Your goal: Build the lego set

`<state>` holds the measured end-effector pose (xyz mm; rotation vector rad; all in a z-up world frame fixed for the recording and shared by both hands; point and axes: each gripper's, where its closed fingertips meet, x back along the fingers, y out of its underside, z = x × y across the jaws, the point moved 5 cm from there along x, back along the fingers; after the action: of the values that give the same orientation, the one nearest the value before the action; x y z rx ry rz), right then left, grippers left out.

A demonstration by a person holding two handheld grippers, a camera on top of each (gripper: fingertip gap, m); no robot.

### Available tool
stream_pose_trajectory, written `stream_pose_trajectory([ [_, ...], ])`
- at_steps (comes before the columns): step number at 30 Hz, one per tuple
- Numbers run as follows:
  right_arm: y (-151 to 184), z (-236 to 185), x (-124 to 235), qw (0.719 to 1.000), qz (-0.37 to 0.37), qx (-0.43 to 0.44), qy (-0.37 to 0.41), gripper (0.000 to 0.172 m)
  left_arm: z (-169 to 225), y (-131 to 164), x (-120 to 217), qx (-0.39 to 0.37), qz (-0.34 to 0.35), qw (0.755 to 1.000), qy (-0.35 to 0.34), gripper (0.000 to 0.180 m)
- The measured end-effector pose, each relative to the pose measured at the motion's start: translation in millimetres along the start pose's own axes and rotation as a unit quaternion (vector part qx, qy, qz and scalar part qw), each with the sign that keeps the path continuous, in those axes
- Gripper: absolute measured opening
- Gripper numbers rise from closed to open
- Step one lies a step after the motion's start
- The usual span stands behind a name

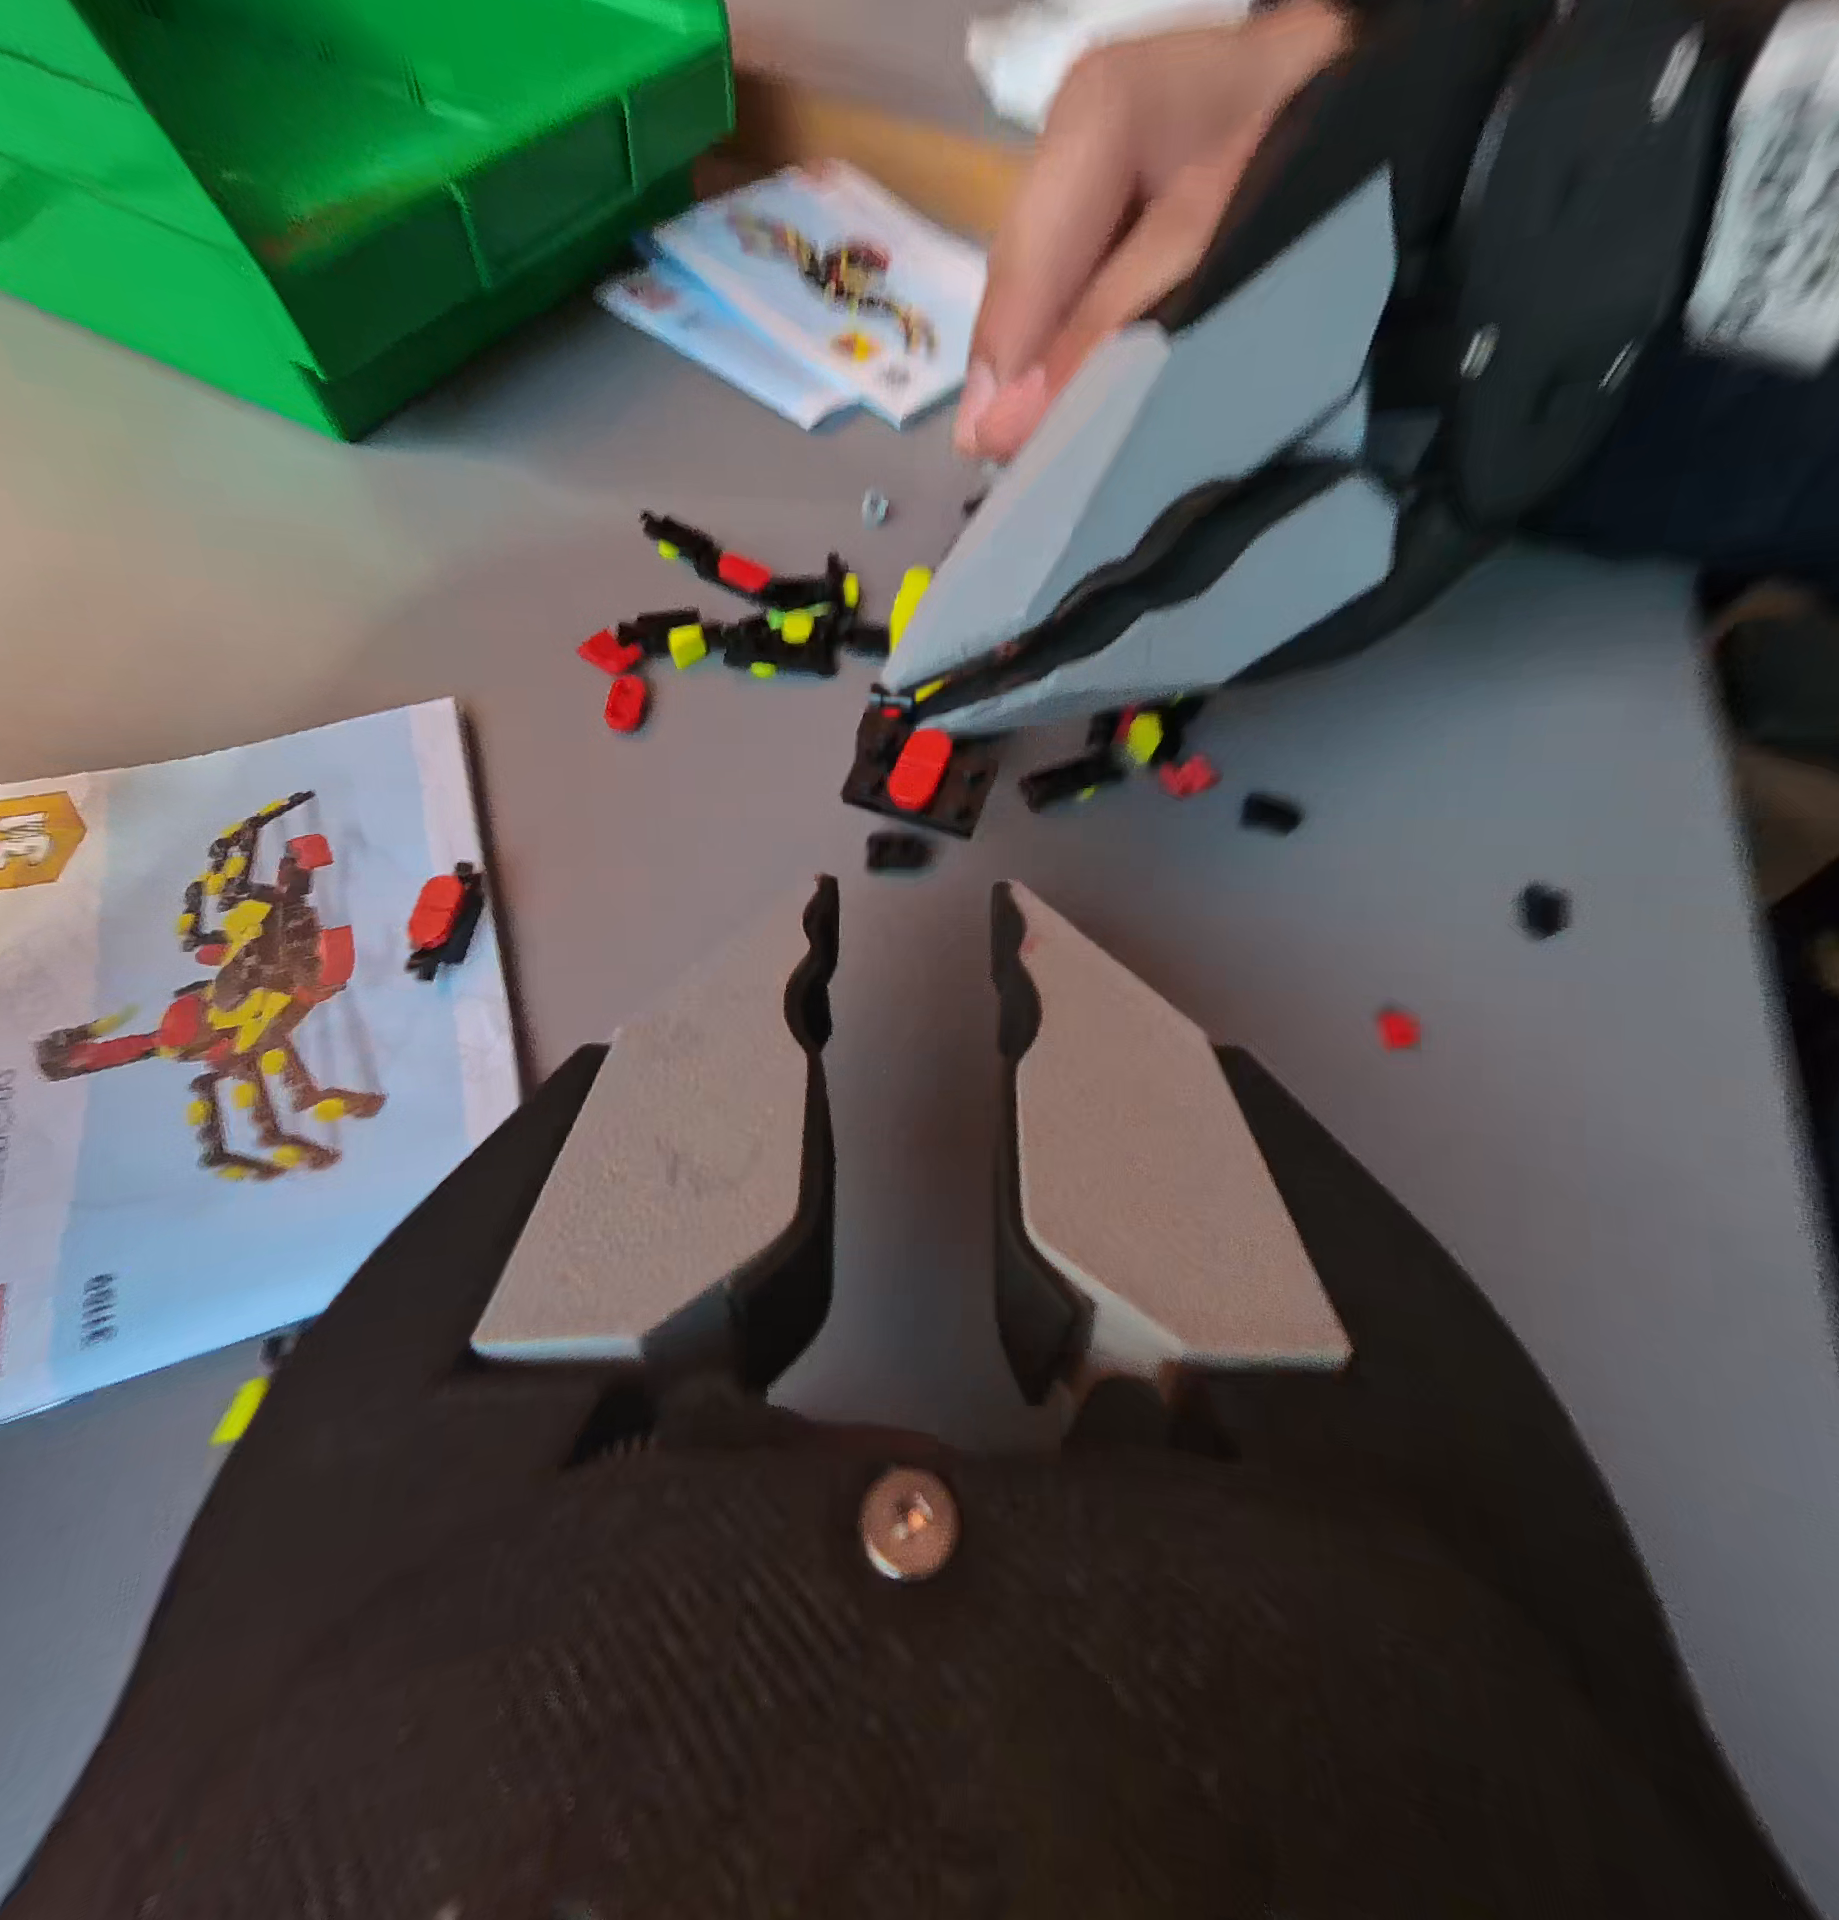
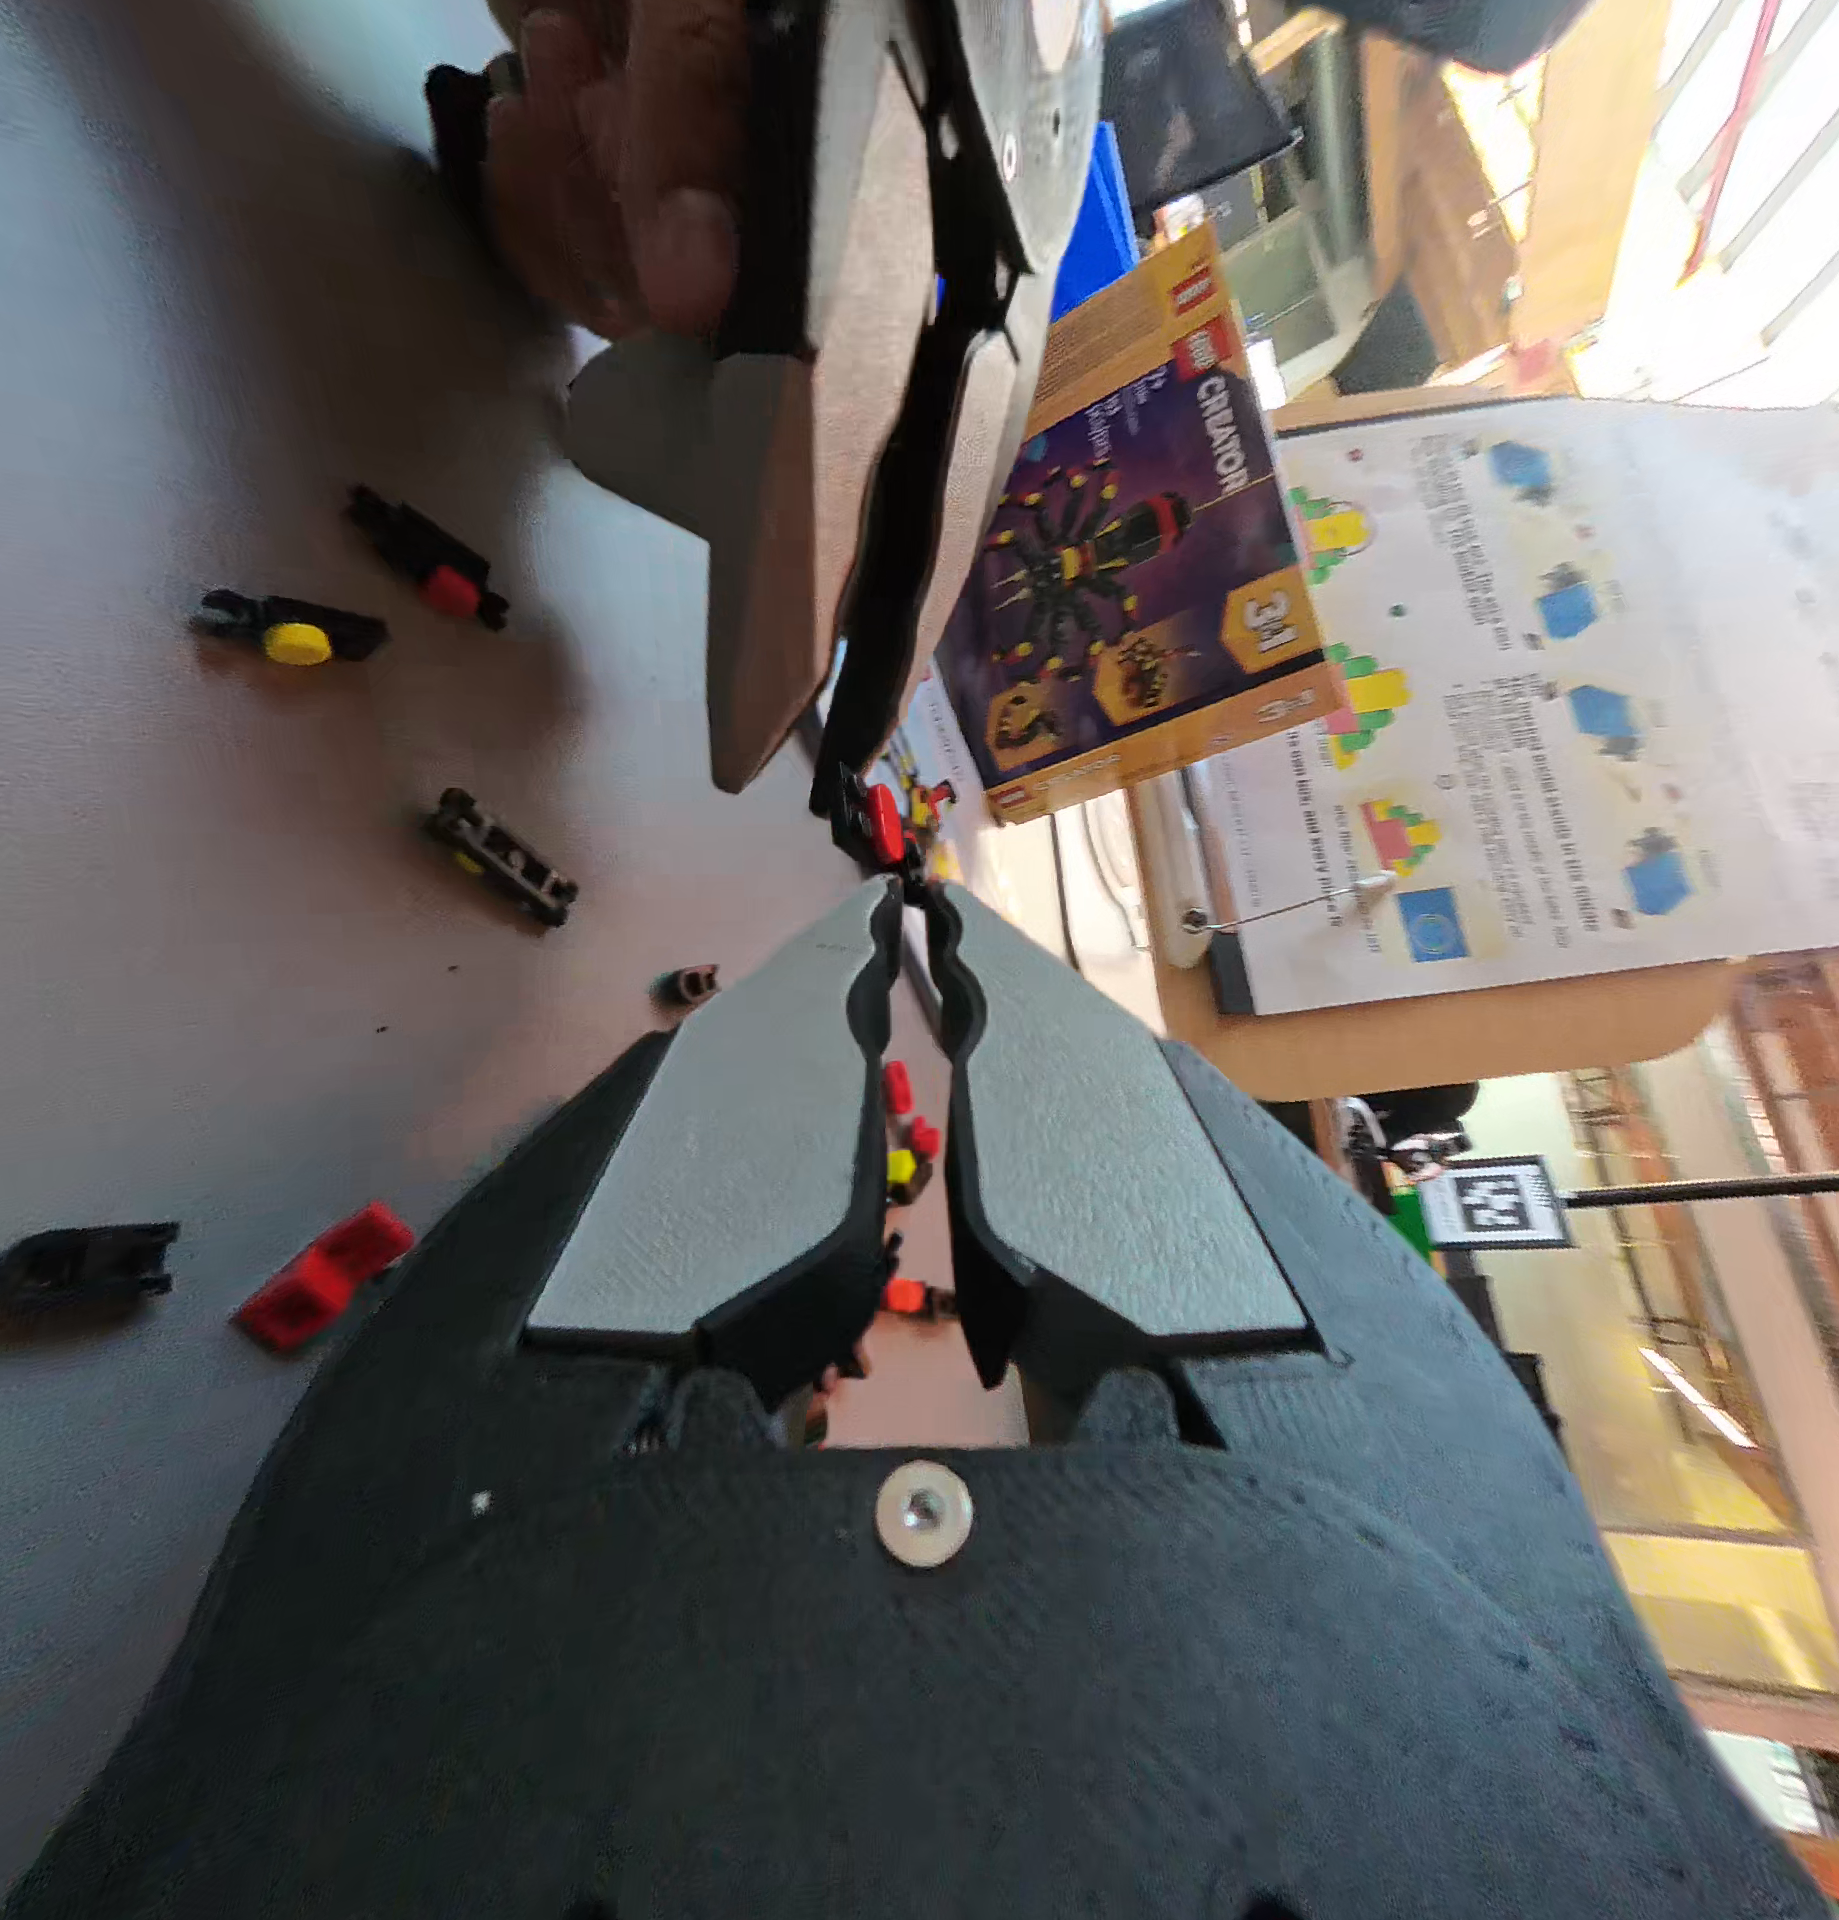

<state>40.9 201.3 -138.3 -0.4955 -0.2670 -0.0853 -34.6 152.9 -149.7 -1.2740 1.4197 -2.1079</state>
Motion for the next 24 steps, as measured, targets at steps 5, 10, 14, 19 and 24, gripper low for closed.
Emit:
stream_pose_trajectory([
  [5,-14.6,6.8,1.7,0.996,0.005,0.052,0.066,0.002,4.3,-13.1,6.0,0.135,0.079,0.981,0.116,0.028],
  [10,-23.1,6.3,3.7,0.986,0.001,0.125,0.107,0.001,3.3,-18.3,11.3,0.163,0.115,0.969,0.144,0.015],
  [14,-23.3,7.5,4.2,0.982,-0.002,0.144,0.123,0.0,2.6,-18.7,11.4,0.157,0.122,0.97,0.138,0.006],
  [19,-20.3,17.8,10.5,0.994,0.068,-0.069,0.058,0.0,-6.8,-16.4,14.7,0.086,0.106,0.989,0.053,0.002],
  [24,-12.5,18.2,6.9,0.957,0.106,-0.268,-0.044,0.012,-1.9,-16.7,11.3,0.047,0.098,0.993,0.038,0.002],
])
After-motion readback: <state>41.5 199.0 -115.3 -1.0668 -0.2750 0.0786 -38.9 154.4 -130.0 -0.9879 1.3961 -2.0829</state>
